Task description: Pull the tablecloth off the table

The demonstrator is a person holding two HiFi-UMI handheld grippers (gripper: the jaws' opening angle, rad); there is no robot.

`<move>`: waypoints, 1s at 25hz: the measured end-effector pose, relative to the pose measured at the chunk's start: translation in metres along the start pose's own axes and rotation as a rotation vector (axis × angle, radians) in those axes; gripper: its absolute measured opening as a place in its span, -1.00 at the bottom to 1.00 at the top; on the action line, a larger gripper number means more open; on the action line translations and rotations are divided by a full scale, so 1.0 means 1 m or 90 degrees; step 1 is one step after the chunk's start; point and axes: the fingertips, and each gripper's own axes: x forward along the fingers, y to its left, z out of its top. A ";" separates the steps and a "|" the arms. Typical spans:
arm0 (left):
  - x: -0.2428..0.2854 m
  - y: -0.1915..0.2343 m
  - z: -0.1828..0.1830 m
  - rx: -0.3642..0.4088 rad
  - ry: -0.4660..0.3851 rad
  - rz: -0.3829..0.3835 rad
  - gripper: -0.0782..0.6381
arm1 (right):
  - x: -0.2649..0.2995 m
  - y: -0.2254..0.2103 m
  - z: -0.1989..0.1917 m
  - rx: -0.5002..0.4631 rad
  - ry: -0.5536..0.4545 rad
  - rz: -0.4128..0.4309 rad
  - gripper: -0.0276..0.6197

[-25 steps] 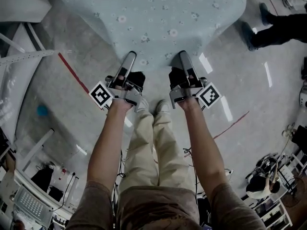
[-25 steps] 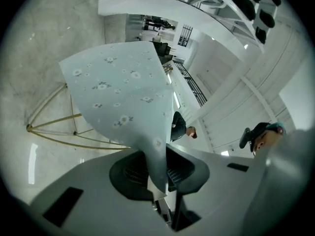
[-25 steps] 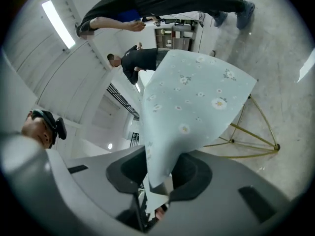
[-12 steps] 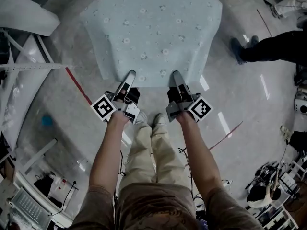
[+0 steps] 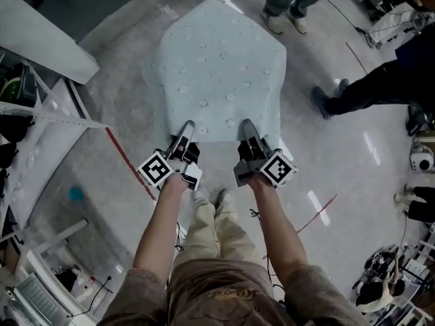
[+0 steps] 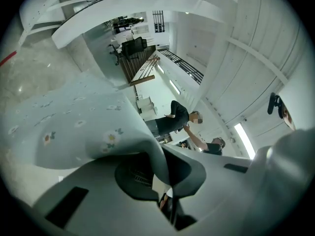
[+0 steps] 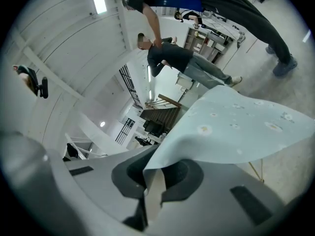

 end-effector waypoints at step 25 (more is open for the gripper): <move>-0.043 -0.193 0.013 0.190 0.062 -0.020 -0.72 | -0.066 0.162 0.058 -0.104 -0.037 0.030 -0.88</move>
